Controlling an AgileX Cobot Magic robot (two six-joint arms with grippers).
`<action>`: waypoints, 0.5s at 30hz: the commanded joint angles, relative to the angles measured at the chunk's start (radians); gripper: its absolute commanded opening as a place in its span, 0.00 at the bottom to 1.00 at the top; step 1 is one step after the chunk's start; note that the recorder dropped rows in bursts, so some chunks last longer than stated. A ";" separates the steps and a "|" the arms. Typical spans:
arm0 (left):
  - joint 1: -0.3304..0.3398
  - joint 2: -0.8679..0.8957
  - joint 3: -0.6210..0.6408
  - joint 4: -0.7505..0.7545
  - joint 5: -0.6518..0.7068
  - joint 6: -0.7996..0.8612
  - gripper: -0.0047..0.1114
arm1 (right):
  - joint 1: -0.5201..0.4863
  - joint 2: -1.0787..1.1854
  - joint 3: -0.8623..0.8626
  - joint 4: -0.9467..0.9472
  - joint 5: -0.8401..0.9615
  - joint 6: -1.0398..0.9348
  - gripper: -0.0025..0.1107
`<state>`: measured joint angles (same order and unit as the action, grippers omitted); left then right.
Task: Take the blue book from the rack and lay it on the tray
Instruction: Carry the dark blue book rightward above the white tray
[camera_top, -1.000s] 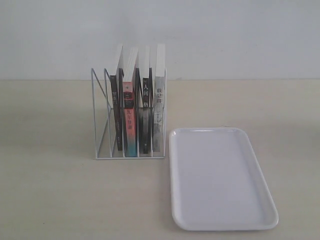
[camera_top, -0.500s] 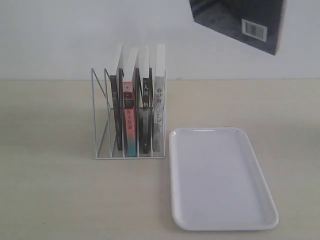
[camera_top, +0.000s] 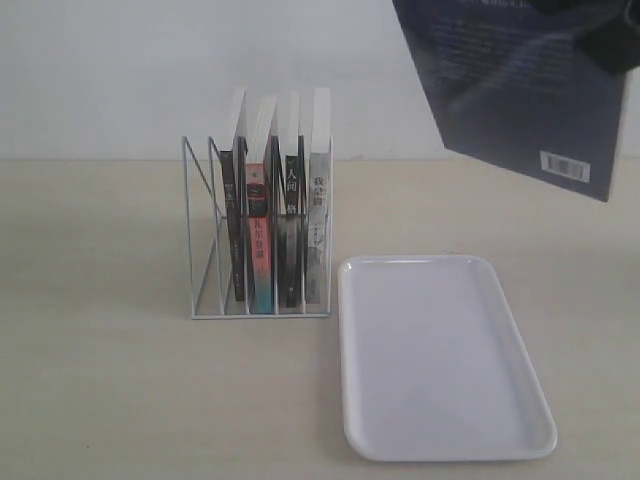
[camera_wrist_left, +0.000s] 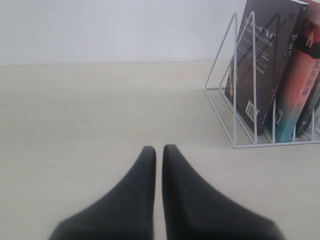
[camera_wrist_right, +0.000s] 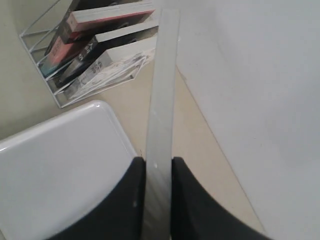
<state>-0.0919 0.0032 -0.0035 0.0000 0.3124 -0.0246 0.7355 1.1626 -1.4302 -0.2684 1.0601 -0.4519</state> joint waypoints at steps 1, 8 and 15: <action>0.002 -0.003 0.004 0.000 -0.003 -0.007 0.08 | -0.092 -0.014 0.085 0.065 -0.120 -0.109 0.02; 0.002 -0.003 0.004 0.000 -0.003 -0.007 0.08 | -0.109 0.001 0.142 0.148 -0.217 -0.190 0.02; 0.002 -0.003 0.004 0.000 -0.003 -0.007 0.08 | -0.109 0.015 0.238 0.150 -0.312 -0.240 0.02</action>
<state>-0.0919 0.0032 -0.0035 0.0000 0.3124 -0.0246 0.6291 1.1748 -1.2330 -0.1142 0.8250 -0.6359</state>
